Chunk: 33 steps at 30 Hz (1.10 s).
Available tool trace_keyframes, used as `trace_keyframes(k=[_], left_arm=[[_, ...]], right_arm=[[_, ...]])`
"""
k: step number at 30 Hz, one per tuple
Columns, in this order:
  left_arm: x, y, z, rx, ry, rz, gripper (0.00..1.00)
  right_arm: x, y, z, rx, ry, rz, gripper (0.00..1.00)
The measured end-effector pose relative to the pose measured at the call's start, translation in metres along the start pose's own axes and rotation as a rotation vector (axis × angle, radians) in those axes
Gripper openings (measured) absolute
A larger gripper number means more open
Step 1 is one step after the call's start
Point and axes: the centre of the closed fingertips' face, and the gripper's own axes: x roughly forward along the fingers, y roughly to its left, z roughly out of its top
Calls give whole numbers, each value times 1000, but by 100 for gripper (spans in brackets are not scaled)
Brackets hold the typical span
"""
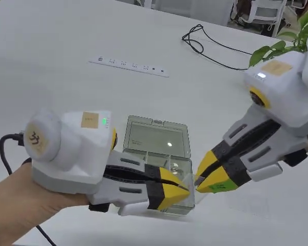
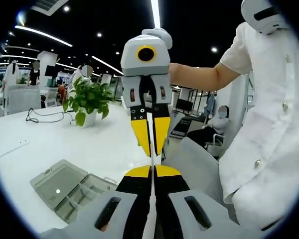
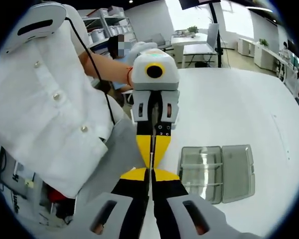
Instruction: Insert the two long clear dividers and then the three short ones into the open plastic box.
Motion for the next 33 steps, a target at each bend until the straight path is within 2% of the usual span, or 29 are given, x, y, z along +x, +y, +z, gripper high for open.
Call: trace_keyframes(k=[29,33], left_arm=[[-2,0,-5,2,11,24,0],[-4,1,-6,-8,15,33,4]], right_arm=[[4,-1,0,-39,22,-29,2],[3,-3,0,-36,20,-35,2]])
